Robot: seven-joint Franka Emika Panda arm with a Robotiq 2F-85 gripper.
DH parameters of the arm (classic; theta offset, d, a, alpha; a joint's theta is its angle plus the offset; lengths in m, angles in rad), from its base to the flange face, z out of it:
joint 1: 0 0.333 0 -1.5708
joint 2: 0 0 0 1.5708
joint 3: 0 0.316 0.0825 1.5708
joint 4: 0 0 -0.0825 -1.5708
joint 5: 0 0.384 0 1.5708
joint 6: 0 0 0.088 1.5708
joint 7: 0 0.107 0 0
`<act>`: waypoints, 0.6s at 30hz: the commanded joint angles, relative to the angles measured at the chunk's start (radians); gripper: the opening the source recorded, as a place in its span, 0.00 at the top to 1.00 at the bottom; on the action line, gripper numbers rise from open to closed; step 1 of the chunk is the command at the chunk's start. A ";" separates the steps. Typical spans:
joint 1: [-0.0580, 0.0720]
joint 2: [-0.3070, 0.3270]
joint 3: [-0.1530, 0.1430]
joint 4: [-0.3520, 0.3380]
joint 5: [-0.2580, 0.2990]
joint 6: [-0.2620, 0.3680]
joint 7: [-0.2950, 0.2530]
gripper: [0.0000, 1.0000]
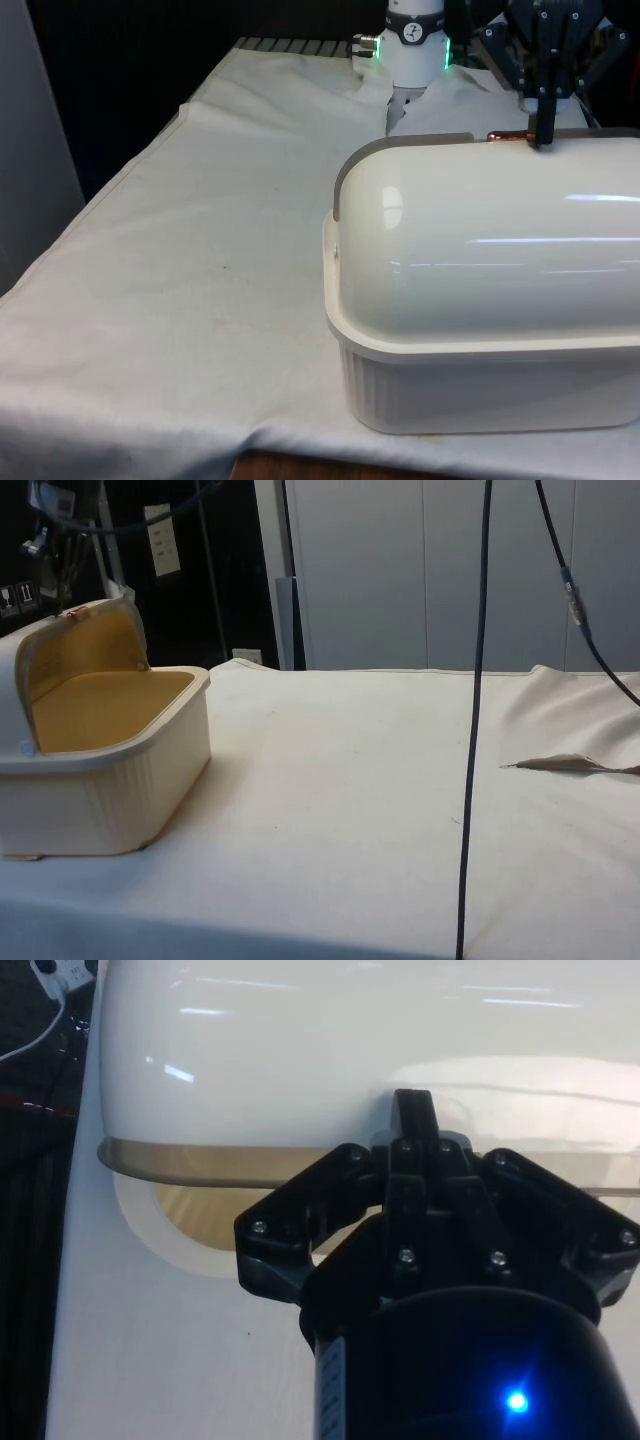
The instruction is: Open the lid, then close it.
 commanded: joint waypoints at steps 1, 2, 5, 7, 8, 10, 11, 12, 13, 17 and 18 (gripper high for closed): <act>0.000 0.000 0.000 -0.001 0.000 0.000 0.000 1.00; 0.005 -0.009 -0.006 -0.016 -0.007 0.011 0.009 1.00; 0.006 -0.017 -0.005 -0.031 -0.008 0.012 0.007 1.00; 0.007 -0.022 -0.005 -0.040 -0.010 0.013 0.007 1.00; 0.007 -0.025 -0.005 -0.045 -0.011 0.014 0.007 1.00; 0.008 -0.034 -0.004 -0.060 -0.013 0.015 0.007 1.00; 0.004 -0.028 0.000 -0.047 -0.007 0.000 0.000 1.00; 0.009 -0.037 -0.004 -0.066 -0.014 0.015 0.007 1.00; 0.009 -0.040 -0.004 -0.070 -0.015 0.015 0.007 1.00; 0.010 -0.053 -0.004 -0.095 -0.019 0.018 0.007 1.00; 0.010 -0.056 -0.003 -0.100 -0.020 0.018 0.007 1.00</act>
